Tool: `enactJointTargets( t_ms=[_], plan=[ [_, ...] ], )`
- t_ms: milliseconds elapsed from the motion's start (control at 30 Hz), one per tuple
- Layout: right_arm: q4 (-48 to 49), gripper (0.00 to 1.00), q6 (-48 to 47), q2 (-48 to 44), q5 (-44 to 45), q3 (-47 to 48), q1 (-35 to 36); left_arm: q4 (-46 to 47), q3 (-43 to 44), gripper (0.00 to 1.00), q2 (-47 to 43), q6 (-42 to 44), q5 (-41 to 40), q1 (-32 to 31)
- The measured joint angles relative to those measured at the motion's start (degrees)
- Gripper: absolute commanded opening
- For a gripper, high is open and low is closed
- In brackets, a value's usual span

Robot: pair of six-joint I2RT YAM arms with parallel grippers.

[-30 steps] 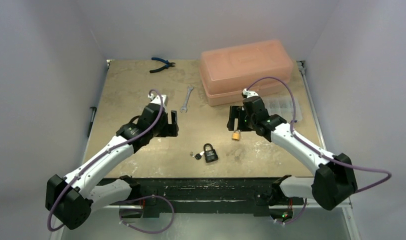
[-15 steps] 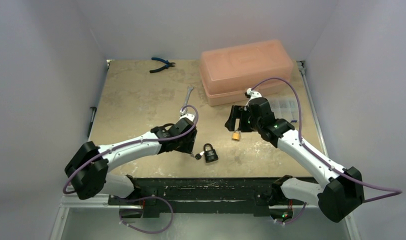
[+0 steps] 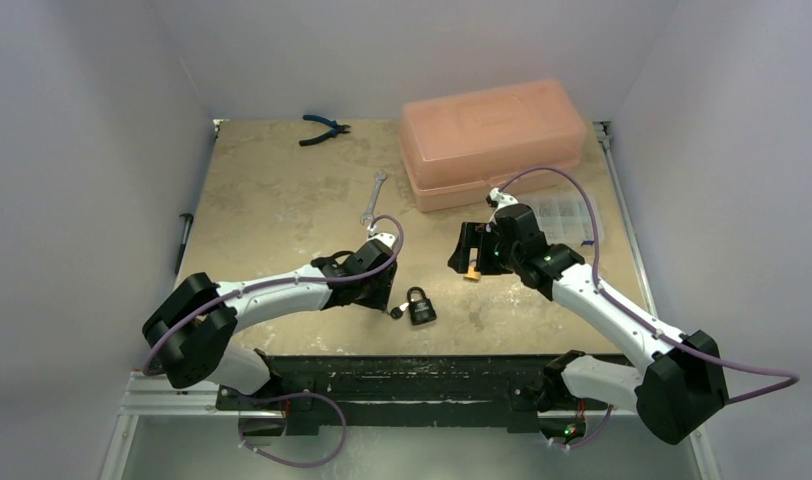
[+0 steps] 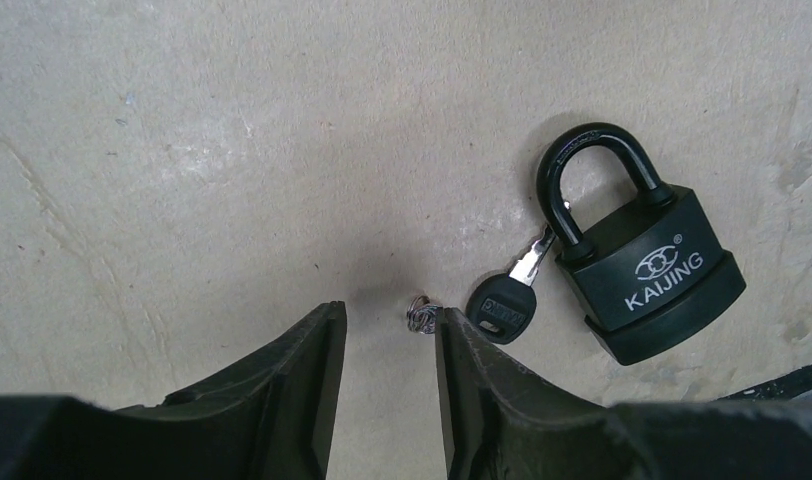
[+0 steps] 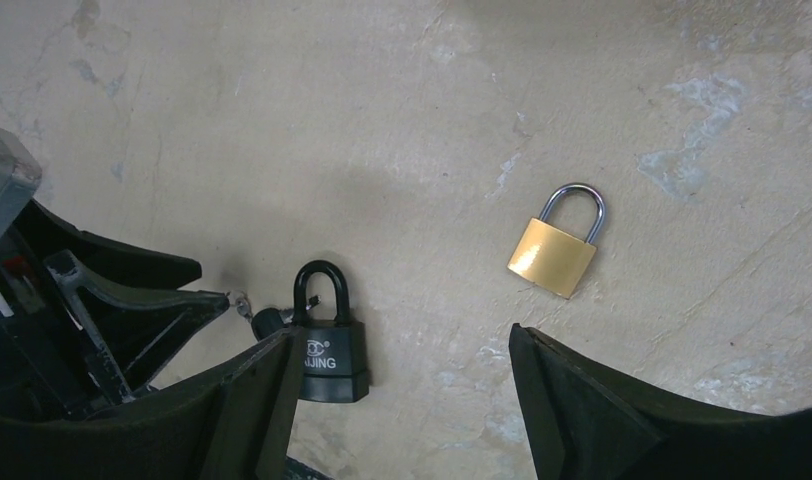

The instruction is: Unlock with the key

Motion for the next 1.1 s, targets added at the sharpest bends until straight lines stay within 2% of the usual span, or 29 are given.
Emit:
enactJointTargets(
  t_ms=[400,500,567,867,1100],
  plan=[
    [0.3,0.82,0.4,0.0,0.0,-0.7,0.0,2.2,-1.4,0.27,1.2,0.0,2.0,0.0],
    [0.4,0.81,0.4,0.0,0.0,-1.0,0.0,3.1,-2.2,0.13,1.2,0.0,2.6,0.0],
    [0.4,0.82,0.5,0.0,0.0,-1.1,0.0,3.5,-2.6,0.00,1.3,0.0,2.9,0.0],
    [0.6,0.82,0.7,-0.3,-0.1,-2.3,0.0,3.6,-2.9,0.00,1.1,-0.2,3.2,0.0],
    [3.5,0.82,0.8,-4.4,-2.6,-4.6,0.0,1.3,-2.2,0.00,-3.7,-0.3,3.1,0.0]
  ],
)
